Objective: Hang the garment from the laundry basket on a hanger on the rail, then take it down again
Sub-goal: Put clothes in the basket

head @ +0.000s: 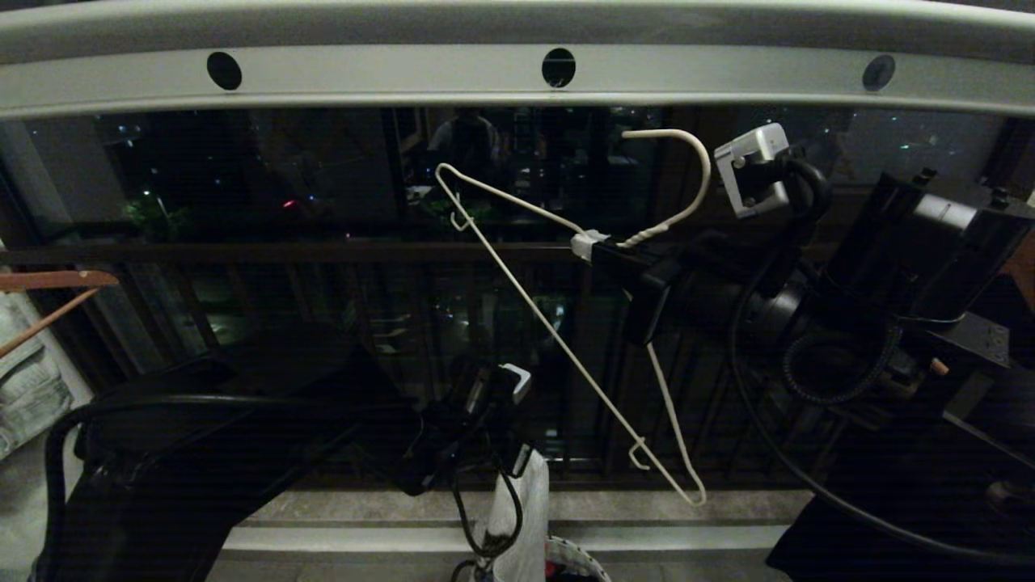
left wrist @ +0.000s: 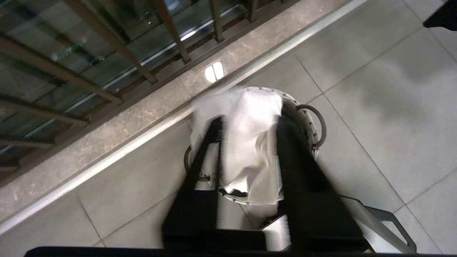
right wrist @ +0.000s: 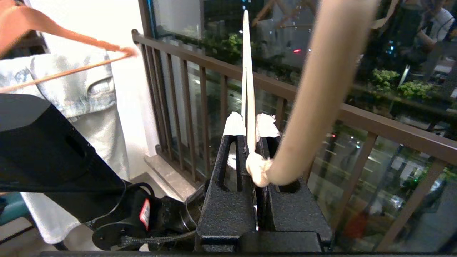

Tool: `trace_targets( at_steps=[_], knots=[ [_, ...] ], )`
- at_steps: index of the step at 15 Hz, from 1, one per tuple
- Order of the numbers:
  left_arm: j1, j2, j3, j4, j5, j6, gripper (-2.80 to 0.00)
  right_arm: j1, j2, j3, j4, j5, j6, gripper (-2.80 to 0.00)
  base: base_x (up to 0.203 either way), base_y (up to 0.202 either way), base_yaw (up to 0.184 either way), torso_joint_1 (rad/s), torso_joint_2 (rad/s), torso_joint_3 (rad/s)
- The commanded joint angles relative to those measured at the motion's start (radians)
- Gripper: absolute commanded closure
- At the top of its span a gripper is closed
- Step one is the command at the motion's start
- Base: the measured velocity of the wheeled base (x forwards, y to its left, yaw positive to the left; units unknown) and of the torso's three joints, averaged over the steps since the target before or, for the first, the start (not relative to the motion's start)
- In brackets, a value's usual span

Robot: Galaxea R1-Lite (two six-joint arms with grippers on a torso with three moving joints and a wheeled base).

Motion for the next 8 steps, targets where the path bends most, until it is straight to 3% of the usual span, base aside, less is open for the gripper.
trace_targets(
  at_steps=[1, 6, 7, 8],
  knots=[
    [0.004, -0.004, 0.011, 0.004, 0.001, 0.0, -2.8, 0.0, 0.007, 0.0, -0.005, 0.0, -0.001, 0.0, 0.0, 0.0, 0.0, 0.0, 0.0, 0.0],
    [0.006, -0.076, 0.046, 0.097, 0.041, -0.003, -2.8, 0.0, 0.005, 0.001, -0.007, 0.0, -0.003, 0.0, 0.0, 0.0, 0.0, 0.0, 0.0, 0.0],
    [0.006, -0.114, 0.087, 0.097, 0.055, -0.004, 0.0, 0.0, 0.007, 0.004, -0.007, 0.0, -0.004, 0.0, 0.0, 0.0, 0.0, 0.0, 0.0, 0.0],
    [0.006, -0.165, 0.135, 0.097, 0.063, -0.005, 0.0, 0.0, 0.008, 0.006, -0.007, 0.0, -0.004, 0.0, 0.0, 0.0, 0.0, 0.0, 0.0, 0.0]
  ],
)
